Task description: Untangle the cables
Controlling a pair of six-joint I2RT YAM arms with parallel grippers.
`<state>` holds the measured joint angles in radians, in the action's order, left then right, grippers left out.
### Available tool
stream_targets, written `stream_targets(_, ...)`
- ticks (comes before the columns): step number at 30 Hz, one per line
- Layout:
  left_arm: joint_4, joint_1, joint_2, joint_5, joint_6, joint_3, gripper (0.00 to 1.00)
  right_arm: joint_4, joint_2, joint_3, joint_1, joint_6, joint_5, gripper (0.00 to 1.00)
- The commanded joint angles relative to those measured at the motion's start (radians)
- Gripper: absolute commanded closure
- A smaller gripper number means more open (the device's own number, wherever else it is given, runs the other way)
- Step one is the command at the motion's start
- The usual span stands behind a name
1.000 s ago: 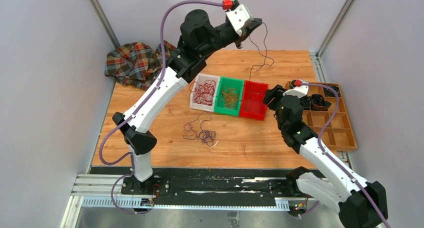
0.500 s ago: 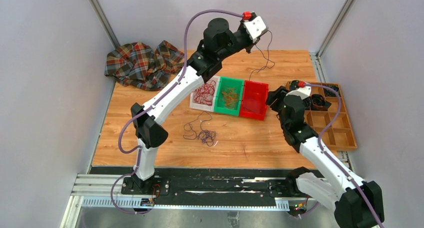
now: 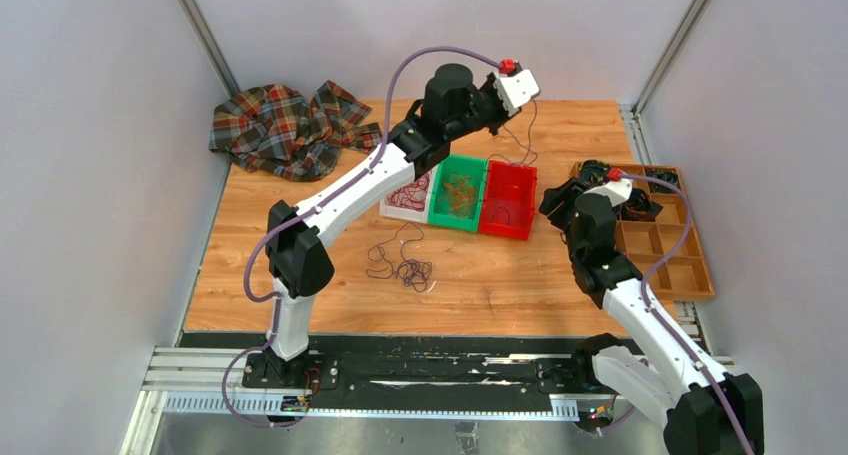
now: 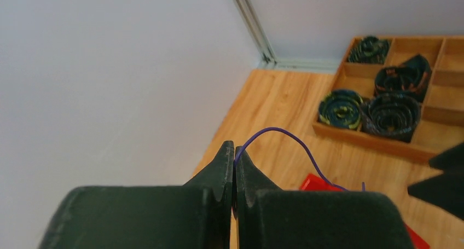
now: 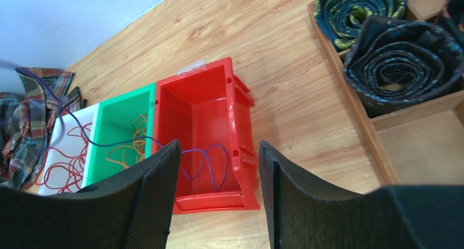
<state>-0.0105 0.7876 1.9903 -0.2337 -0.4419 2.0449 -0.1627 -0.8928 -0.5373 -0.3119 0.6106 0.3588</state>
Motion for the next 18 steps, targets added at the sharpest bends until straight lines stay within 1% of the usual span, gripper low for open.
stream_targets(1,-0.063,0.019,0.002,0.019,-0.004,-0.026,1.00,0.059,0.037,0.012,0.053,0.034,0.002,0.46)
stream_targets(6,-0.091,0.026,0.022,0.003,0.022,-0.041,1.00,0.075,0.054,0.019,0.100,0.052,-0.014,0.46)
stream_targets(12,-0.131,0.046,0.064,-0.012,0.013,-0.039,1.00,0.090,0.034,0.017,0.173,0.091,-0.099,0.47)
stream_targets(18,-0.158,0.061,0.123,-0.023,0.048,-0.008,1.00,0.091,0.040,0.021,0.237,0.117,-0.147,0.49)
